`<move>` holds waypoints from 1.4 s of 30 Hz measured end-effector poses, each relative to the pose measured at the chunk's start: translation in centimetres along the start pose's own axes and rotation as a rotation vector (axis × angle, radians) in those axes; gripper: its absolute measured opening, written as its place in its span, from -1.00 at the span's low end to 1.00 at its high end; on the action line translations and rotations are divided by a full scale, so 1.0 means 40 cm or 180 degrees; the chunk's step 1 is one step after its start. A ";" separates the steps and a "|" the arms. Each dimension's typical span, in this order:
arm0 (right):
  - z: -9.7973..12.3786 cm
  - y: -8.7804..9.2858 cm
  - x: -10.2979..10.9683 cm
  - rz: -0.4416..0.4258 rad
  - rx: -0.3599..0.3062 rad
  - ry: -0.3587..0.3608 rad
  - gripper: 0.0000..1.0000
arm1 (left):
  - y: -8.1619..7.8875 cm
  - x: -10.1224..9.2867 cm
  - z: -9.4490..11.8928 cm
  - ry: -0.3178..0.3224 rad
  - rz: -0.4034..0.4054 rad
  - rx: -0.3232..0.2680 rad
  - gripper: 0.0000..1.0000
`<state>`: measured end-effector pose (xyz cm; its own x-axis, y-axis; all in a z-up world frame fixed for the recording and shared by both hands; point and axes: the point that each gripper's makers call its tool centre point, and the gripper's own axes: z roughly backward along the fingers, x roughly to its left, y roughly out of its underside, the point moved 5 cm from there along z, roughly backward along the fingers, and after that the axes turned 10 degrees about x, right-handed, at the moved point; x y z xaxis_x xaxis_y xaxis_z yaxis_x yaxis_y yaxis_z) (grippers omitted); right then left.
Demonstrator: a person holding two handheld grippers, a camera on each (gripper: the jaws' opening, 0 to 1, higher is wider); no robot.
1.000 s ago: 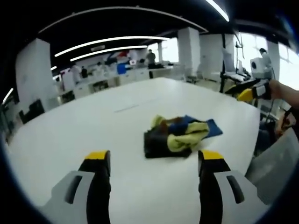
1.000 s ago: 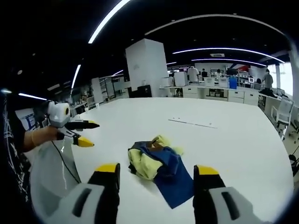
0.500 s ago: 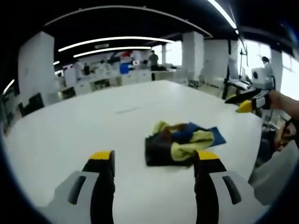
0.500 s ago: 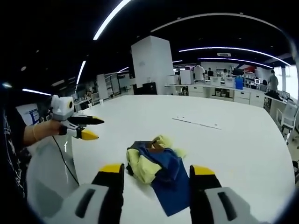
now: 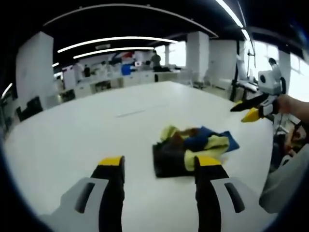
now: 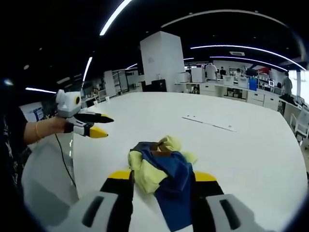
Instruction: Fold the garment on the visible template until the final outline fits inside the template.
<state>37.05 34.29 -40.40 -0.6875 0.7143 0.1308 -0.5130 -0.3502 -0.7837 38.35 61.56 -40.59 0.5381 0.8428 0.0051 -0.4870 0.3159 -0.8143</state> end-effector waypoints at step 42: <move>-0.190 0.042 -0.055 -0.0033 0.0279 -0.0070 -0.86 | 0.048 0.026 -0.266 0.0688 -0.0279 0.0559 -0.46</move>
<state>41.59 36.72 -46.62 -0.6926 0.7050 0.1528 -0.5625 -0.3952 -0.7262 45.29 58.38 -48.34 0.7083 0.7026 -0.0680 -0.5336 0.4698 -0.7032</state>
